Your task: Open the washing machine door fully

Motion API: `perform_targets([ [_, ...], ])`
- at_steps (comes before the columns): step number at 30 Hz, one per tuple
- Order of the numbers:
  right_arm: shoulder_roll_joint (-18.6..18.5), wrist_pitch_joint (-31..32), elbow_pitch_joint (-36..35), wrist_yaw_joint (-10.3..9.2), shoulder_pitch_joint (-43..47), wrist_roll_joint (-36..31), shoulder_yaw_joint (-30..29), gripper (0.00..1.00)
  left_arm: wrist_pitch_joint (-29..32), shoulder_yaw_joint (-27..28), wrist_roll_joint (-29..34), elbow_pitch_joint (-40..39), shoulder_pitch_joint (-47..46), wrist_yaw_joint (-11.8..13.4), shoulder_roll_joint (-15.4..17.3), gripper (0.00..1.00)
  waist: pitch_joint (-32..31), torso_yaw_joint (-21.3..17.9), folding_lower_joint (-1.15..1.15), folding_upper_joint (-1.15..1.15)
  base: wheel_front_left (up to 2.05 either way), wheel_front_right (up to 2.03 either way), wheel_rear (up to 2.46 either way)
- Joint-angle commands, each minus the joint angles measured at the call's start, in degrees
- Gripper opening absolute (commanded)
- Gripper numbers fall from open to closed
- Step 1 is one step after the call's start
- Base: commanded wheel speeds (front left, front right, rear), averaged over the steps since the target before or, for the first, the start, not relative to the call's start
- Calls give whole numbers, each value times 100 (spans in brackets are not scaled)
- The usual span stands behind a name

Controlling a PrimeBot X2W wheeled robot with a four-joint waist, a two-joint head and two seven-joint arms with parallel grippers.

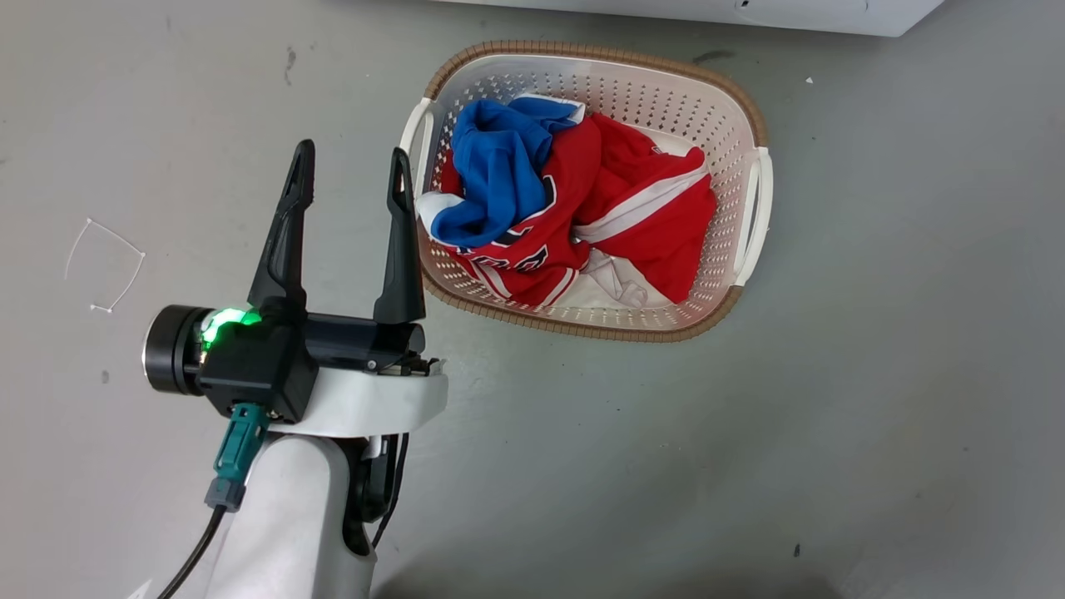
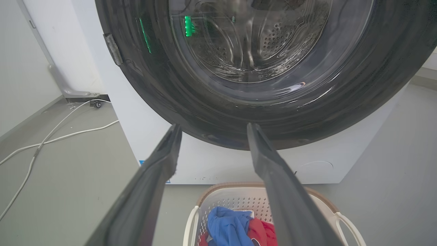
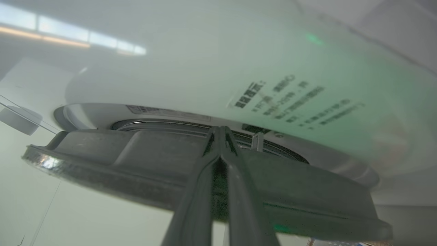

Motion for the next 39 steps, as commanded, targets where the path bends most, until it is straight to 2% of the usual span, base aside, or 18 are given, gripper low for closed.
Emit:
perform_targets([
  [1, 36, 65, 30, 2, -120, -37, 75, 0, -16, -7, -29, -18, -118, 33, -9, 100, 22, 20, -1, 0, 0, 0, 0],
  [6, 94, 239, 86, 2, -192, -124, 262, 0, -16, -41, -65, 15, -128, 58, -10, 100, 24, 64, -1, 0, 0, 0, 0],
  [15, 250, 670, -141, 10, 259, -75, 566, 0, -16, 5, -76, 82, -9, 51, -9, 100, -149, -13, -1, 0, 0, 0, 0],
  [20, 164, 755, -352, 9, 597, -9, 523, 0, -16, 61, -19, 122, 37, -5, -9, 100, -307, -118, -1, 0, 0, 0, 0],
  [39, 515, 1212, -1398, 9, 2141, 383, 777, 0, -16, 242, 109, 259, 423, -154, -8, 100, -1065, -289, -1, 0, 0, 0, 0],
])
